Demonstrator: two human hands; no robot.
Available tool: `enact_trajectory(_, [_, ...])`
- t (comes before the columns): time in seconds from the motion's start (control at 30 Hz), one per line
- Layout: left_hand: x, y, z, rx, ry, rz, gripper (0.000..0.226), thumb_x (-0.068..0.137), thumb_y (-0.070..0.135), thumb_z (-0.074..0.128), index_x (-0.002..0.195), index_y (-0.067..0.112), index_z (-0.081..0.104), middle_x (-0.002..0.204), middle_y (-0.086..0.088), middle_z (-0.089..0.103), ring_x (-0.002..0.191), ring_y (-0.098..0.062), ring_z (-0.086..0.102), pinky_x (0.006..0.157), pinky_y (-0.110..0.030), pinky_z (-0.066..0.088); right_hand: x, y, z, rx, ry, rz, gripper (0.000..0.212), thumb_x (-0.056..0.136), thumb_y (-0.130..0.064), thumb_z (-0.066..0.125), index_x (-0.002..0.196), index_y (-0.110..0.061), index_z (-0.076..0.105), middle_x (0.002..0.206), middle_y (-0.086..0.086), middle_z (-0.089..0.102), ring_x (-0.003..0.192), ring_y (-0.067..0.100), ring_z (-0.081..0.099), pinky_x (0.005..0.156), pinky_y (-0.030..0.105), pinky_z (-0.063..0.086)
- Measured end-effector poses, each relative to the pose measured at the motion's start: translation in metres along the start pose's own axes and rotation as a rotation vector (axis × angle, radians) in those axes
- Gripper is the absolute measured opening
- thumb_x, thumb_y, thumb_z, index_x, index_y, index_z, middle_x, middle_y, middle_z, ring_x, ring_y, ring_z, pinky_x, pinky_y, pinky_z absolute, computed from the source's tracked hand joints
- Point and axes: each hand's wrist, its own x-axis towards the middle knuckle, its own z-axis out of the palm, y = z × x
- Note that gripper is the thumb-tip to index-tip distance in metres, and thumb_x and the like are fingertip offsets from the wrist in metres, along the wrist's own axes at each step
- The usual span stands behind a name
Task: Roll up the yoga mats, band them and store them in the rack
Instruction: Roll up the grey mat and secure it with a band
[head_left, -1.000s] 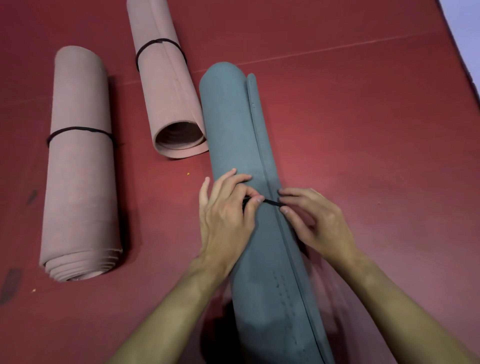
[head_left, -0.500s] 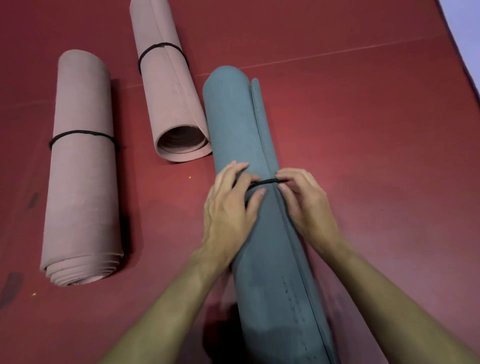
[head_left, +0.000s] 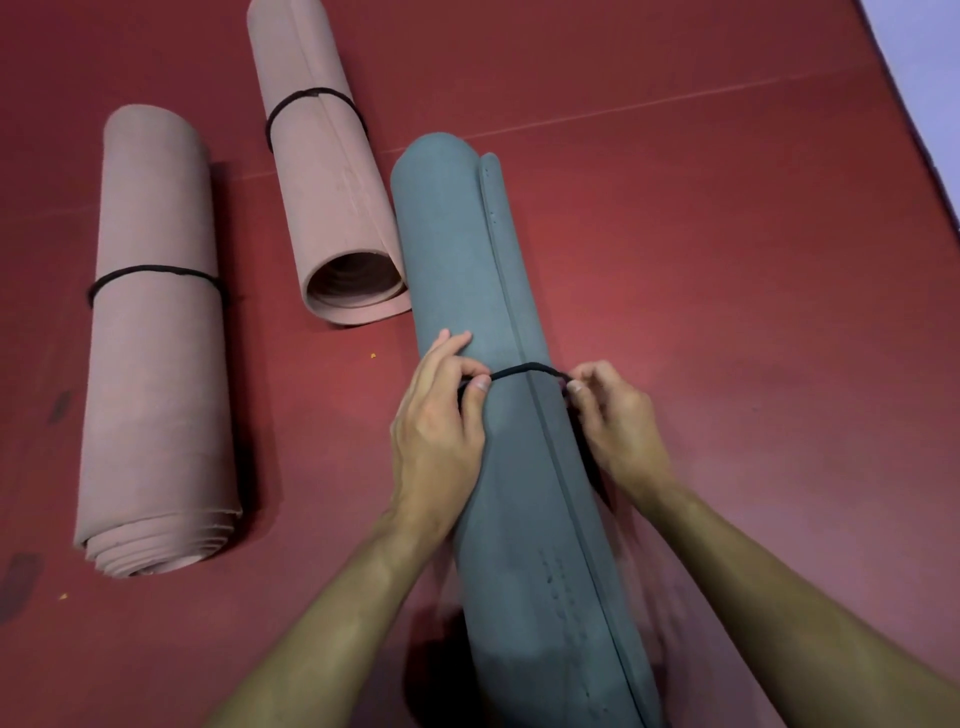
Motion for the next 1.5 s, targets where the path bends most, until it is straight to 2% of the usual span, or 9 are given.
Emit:
enact_trajectory(0.13, [0.000, 0.004, 0.001, 0.032, -0.010, -0.006, 0.010, 0.104, 0.011, 0.058, 0.099, 0.018, 0.064, 0.143, 0.007, 0.061, 0.148, -0.001, 0.038, 0.114, -0.023, 0.037, 0.028, -0.009, 0.007, -0.014, 0.075, 0.018, 0.013, 0.104, -0.021, 0.054, 0.097, -0.031, 0.059, 0.091, -0.006, 0.074, 0.087, 0.017, 0.072, 0.082, 0.048, 0.059])
enact_trajectory(0.33, [-0.007, 0.008, -0.007, 0.055, -0.029, -0.020, 0.011, 0.104, 0.014, 0.057, 0.110, 0.020, 0.064, 0.150, 0.009, 0.055, 0.150, -0.004, 0.036, 0.115, -0.021, 0.034, -0.006, 0.003, 0.017, 0.166, -0.011, 0.057, 0.042, 0.095, 0.008, 0.063, 0.101, -0.033, 0.067, 0.095, -0.011, 0.076, 0.089, 0.010, 0.071, 0.087, 0.025, 0.057])
enact_trajectory(0.5, [-0.027, 0.021, -0.007, -0.184, -0.088, -0.555, 0.065, 0.100, 0.052, 0.057, 0.155, 0.027, 0.034, 0.164, 0.013, 0.026, 0.135, 0.007, 0.034, 0.108, -0.022, 0.028, 0.005, 0.028, 0.015, 0.010, -0.186, 0.092, 0.052, 0.085, 0.017, 0.070, 0.094, -0.035, 0.071, 0.084, -0.020, 0.075, 0.081, -0.001, 0.069, 0.085, 0.023, 0.055])
enact_trajectory(0.63, [-0.036, 0.020, -0.008, -0.472, -0.072, -0.872, 0.045, 0.100, 0.059, 0.053, 0.134, 0.029, 0.053, 0.123, 0.017, 0.063, 0.105, 0.002, 0.060, 0.085, -0.018, 0.043, 0.002, 0.019, 0.010, 0.004, -0.181, 0.112, 0.041, 0.089, 0.010, 0.068, 0.090, -0.030, 0.078, 0.075, -0.022, 0.074, 0.075, -0.001, 0.069, 0.082, 0.014, 0.054])
enact_trajectory(0.73, [-0.035, 0.023, -0.001, -0.483, 0.018, -0.846, 0.042, 0.097, 0.054, 0.063, 0.128, 0.028, 0.060, 0.112, 0.019, 0.068, 0.103, 0.005, 0.063, 0.086, -0.020, 0.048, -0.008, 0.012, 0.007, 0.038, -0.130, 0.125, 0.022, 0.091, 0.003, 0.073, 0.101, -0.014, 0.083, 0.082, -0.024, 0.076, 0.080, -0.007, 0.072, 0.083, 0.017, 0.059])
enact_trajectory(0.97, [-0.023, 0.005, 0.004, -0.455, 0.066, -0.589, 0.051, 0.095, 0.040, 0.067, 0.141, 0.021, 0.058, 0.145, 0.008, 0.059, 0.135, -0.004, 0.054, 0.115, -0.031, 0.042, -0.007, -0.021, 0.001, 0.020, 0.099, 0.009, 0.027, 0.098, -0.009, 0.068, 0.122, -0.020, 0.074, 0.109, -0.012, 0.076, 0.100, -0.001, 0.071, 0.098, 0.028, 0.058])
enact_trajectory(1.03, [-0.025, 0.001, 0.002, -0.491, 0.138, -0.513, 0.020, 0.099, 0.015, 0.067, 0.119, 0.017, 0.069, 0.137, 0.002, 0.066, 0.130, -0.008, 0.061, 0.113, -0.031, 0.046, -0.006, -0.040, -0.006, -0.021, 0.111, -0.220, 0.024, 0.098, -0.016, 0.069, 0.121, -0.019, 0.075, 0.121, -0.009, 0.073, 0.112, 0.006, 0.067, 0.101, 0.026, 0.053])
enact_trajectory(1.13, [-0.039, -0.008, 0.002, -0.469, 0.126, -0.451, 0.030, 0.100, -0.002, 0.059, 0.106, 0.025, 0.072, 0.123, 0.004, 0.074, 0.119, -0.012, 0.068, 0.105, -0.028, 0.050, -0.012, -0.059, -0.005, -0.148, 0.056, -0.417, 0.025, 0.096, -0.032, 0.071, 0.118, -0.021, 0.077, 0.128, -0.010, 0.069, 0.122, 0.013, 0.060, 0.101, 0.029, 0.050])
enact_trajectory(1.5, [-0.007, -0.026, 0.025, -0.372, 0.174, -0.499, 0.028, 0.102, 0.002, 0.056, 0.088, 0.027, 0.059, 0.086, -0.001, 0.069, 0.081, -0.018, 0.065, 0.078, -0.037, 0.055, -0.013, -0.048, -0.012, -0.180, 0.035, -0.326, 0.030, 0.093, -0.040, 0.071, 0.119, -0.025, 0.076, 0.135, -0.015, 0.063, 0.130, 0.010, 0.051, 0.104, 0.019, 0.043])
